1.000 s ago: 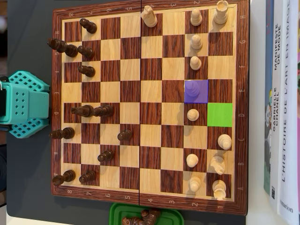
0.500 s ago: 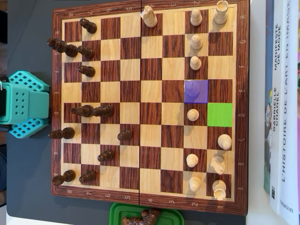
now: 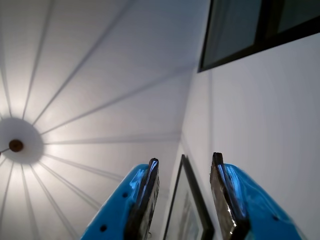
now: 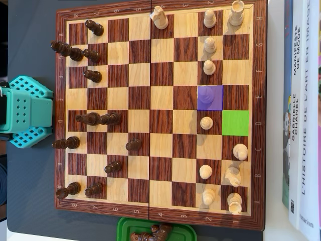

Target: Play chess

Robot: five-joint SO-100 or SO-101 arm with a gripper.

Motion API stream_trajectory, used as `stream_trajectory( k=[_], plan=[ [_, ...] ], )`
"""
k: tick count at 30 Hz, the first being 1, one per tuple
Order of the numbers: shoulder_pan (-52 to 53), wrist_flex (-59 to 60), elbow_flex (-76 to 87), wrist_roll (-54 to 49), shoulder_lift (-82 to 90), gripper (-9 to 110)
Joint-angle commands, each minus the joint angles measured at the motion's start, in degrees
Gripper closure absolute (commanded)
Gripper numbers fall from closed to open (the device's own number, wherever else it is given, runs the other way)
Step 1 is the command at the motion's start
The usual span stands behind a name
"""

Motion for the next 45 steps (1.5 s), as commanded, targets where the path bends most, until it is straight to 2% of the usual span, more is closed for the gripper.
stream_trajectory(
  k=[1,8,13,18,23,29,39,45],
  plan=[
    [-0.35,0.00,1.05,0.35,0.00,86],
    [0.44,1.32,-1.23,-0.35,0.00,86],
    [0.44,14.85,-8.35,-0.35,0.00,86],
    [1.05,34.19,-16.08,-0.44,-0.35,86],
    [4.13,62.67,-24.70,-0.44,-0.35,86],
    [4.22,90.35,-31.29,-0.35,-0.09,86],
    [0.00,126.91,-31.29,-0.35,0.00,86],
    [-3.60,144.23,-31.73,-0.35,-0.53,86]
  ],
)
